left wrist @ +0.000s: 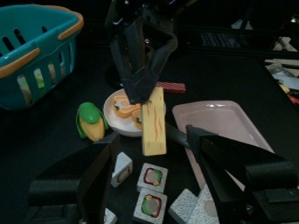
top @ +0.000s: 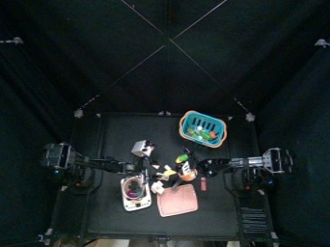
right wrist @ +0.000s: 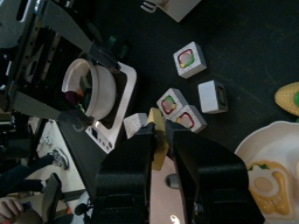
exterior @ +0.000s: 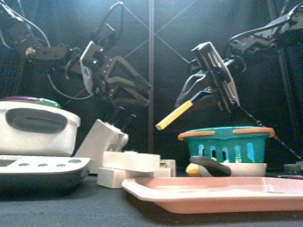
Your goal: Place egg near salmon
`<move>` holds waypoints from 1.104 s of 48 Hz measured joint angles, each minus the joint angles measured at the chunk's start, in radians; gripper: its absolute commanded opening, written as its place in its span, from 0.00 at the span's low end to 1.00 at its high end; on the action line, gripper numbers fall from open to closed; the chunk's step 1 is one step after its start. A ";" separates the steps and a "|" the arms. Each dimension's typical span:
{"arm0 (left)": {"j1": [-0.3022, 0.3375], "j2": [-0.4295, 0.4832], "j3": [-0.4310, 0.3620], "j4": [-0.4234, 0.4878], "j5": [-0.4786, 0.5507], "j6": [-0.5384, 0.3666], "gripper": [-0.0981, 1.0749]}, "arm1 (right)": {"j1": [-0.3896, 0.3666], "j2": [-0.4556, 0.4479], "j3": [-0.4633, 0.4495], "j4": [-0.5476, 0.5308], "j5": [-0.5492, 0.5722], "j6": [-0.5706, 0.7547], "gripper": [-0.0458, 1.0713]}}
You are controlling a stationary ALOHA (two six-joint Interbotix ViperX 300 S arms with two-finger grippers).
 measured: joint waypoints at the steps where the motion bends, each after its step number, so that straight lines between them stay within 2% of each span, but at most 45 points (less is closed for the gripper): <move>1: 0.000 0.000 0.002 0.000 0.000 -0.002 0.88 | 0.000 -0.005 0.006 0.002 -0.002 0.000 0.53; 10: -0.002 0.000 0.015 0.000 0.000 -0.002 0.88 | 0.051 -0.095 0.098 0.011 -0.002 -0.003 0.53; 19: -0.003 0.000 0.021 0.002 0.000 -0.002 0.88 | 0.183 -0.233 0.215 0.037 -0.017 0.000 0.53; 30: -0.003 0.000 0.023 0.006 0.000 -0.002 0.88 | 0.305 -0.370 0.370 0.146 -0.017 0.000 0.53; 41: -0.005 0.000 0.028 0.006 0.000 -0.002 0.88 | 0.377 -0.388 0.471 0.281 0.020 -0.002 0.53; 53: -0.005 0.000 0.029 0.006 0.000 -0.002 0.88 | 0.460 -0.387 0.486 0.396 0.083 -0.003 0.53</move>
